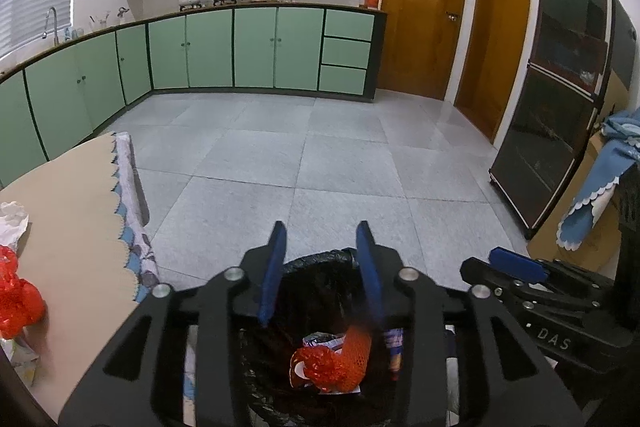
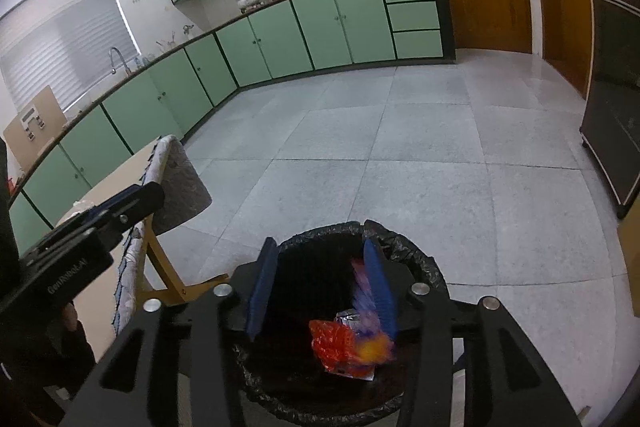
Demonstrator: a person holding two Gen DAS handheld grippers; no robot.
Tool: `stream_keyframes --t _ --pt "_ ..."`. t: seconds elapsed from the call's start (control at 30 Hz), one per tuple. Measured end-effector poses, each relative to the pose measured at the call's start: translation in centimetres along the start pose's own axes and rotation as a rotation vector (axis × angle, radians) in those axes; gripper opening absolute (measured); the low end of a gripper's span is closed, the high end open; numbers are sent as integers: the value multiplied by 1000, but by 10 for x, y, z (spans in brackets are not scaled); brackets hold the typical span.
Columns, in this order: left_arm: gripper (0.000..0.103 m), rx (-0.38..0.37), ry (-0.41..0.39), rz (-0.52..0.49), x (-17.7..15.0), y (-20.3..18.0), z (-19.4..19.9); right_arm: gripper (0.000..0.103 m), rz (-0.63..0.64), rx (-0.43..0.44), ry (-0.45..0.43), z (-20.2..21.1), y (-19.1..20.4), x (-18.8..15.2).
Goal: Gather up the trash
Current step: 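Open both grippers over the black bin to drop both bags, then move both grippers back over the milk cartons on the table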
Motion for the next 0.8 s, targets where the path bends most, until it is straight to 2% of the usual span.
stream_keyframes --t 0.1,0.17,0.2,0.53,0.67,0.8 --pt "51 6 -22 13 3 5 11 75 2 -14 -37 11 3 2" --pt "59 17 -43 18 6 8 21 85 7 -21 -61 19 7 5" --pt "62 24 -55 20 7 10 26 86 11 -24 -78 24 11 6" --pt "67 104 -119 35 9 36 83 89 107 46 -161 52 70 14" --pt "68 159 -127 63 2 58 109 89 143 85 -162 52 102 10" --pt "68 246 -134 95 -8 86 137 89 197 141 -150 48 144 1"
Point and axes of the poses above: each gripper's, at about its wrist camera, not at the fingertips, and z roughly against the way its jaws point, y to its left, x to its top, the point moved 1 cm from there along -z, roughly the way its jaws point, and after that the axes turned 14 degrees about -x, right-handed, at the moved point
